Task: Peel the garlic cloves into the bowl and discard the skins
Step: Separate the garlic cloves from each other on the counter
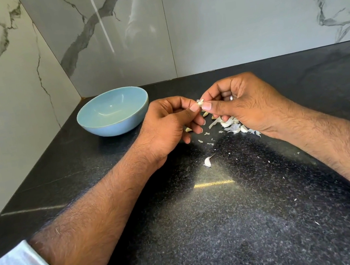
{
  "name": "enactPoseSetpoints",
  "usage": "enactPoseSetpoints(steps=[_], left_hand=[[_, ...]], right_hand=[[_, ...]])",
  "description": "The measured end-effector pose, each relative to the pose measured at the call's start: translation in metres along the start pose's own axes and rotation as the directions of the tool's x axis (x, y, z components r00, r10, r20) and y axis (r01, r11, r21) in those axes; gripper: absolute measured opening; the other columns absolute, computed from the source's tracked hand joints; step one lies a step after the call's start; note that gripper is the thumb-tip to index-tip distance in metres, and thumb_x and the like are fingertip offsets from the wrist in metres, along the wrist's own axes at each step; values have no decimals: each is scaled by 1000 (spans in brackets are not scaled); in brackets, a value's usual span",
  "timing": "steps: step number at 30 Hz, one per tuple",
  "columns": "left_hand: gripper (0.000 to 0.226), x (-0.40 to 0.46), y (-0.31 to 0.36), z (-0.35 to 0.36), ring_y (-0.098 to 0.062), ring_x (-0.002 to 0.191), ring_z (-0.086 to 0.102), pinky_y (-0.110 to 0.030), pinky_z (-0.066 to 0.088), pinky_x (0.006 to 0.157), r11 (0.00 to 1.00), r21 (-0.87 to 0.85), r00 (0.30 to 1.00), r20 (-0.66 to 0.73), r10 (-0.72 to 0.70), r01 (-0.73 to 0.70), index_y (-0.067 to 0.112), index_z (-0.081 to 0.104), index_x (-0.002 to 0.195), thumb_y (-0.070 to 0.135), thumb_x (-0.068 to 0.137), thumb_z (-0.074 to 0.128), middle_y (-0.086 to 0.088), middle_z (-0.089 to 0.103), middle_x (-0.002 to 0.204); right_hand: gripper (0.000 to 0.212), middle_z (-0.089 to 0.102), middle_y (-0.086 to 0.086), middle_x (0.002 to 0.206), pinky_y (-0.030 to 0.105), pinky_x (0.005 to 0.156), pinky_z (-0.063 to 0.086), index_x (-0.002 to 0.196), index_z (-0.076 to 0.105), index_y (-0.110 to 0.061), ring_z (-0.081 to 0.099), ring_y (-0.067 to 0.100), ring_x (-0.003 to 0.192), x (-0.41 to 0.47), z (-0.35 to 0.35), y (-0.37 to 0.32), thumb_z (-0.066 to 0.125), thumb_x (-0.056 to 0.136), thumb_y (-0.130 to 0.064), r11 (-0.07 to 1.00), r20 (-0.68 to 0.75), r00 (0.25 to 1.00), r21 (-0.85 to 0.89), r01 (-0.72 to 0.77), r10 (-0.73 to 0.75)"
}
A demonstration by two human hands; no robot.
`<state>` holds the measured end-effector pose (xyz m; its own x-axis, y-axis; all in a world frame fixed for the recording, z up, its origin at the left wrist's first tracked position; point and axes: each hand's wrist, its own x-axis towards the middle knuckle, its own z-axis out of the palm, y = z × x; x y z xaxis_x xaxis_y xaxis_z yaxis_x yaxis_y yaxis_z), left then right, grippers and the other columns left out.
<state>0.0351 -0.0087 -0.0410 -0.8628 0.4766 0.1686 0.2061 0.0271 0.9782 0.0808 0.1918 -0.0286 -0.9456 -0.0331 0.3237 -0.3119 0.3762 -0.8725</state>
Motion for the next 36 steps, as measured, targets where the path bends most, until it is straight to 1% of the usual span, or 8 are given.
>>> enactPoseSetpoints(steps=[2,5,14,20,24,28,31,36], left_hand=[[13,0,1,1,-22,65,65,-28,44,52,1000,-21,1000,4,-10,10,6,71,94,7,105,64,-14,72,80],[15,0,2,2,-22,64,64,-28,43,51,997,-68,999,16,-37,38,6,71,93,5,105,62,-14,70,78],[21,-1,6,4,-26,61,60,-26,38,49,976,-170,990,59,-128,136,5,67,90,4,107,54,-12,56,72],[16,0,4,6,-23,58,60,-25,37,46,987,-138,997,-7,-81,79,9,65,91,7,106,61,-9,59,71],[12,-1,5,6,-19,57,59,-25,37,46,989,-138,997,-43,-56,50,10,64,93,9,105,64,-6,62,73],[8,-1,5,6,-20,59,60,-26,37,47,995,-94,999,-21,-37,35,9,65,97,8,105,65,-7,64,73],[7,-1,3,5,-21,61,61,-26,39,47,996,-88,1000,14,-15,16,7,63,99,9,106,62,-8,65,76],[7,-1,2,4,-21,63,61,-26,38,49,997,-73,999,42,-4,7,8,64,101,11,107,62,-10,66,80]], right_hand=[[6,74,17,84,24,58,54,97,78,-11,63,8,65,0,0,1,79,91,-13,1000,-2,1000,2,16,-16],[5,74,6,80,24,59,55,96,77,-14,65,11,70,1,0,3,79,92,-12,1000,-7,1000,12,28,-28],[7,73,-5,82,14,64,48,97,75,-17,59,-2,68,2,3,5,74,96,-10,989,23,996,-115,92,-90],[4,75,7,86,17,62,51,97,76,-17,65,7,70,3,2,3,76,95,-14,991,-8,996,-102,91,-93],[4,77,5,83,22,62,54,92,79,-19,73,15,70,0,1,1,81,91,-21,994,-26,999,-99,43,-46],[6,78,3,82,20,62,54,92,80,-20,75,15,71,0,2,0,83,89,-24,993,-57,996,-102,63,-69],[5,79,6,84,28,62,55,94,80,-20,75,16,71,2,0,1,81,91,-24,998,-87,996,-56,31,-36],[7,79,6,85,30,63,54,98,80,-16,72,14,72,1,-1,1,80,92,-19,1000,-34,999,17,17,-16]])
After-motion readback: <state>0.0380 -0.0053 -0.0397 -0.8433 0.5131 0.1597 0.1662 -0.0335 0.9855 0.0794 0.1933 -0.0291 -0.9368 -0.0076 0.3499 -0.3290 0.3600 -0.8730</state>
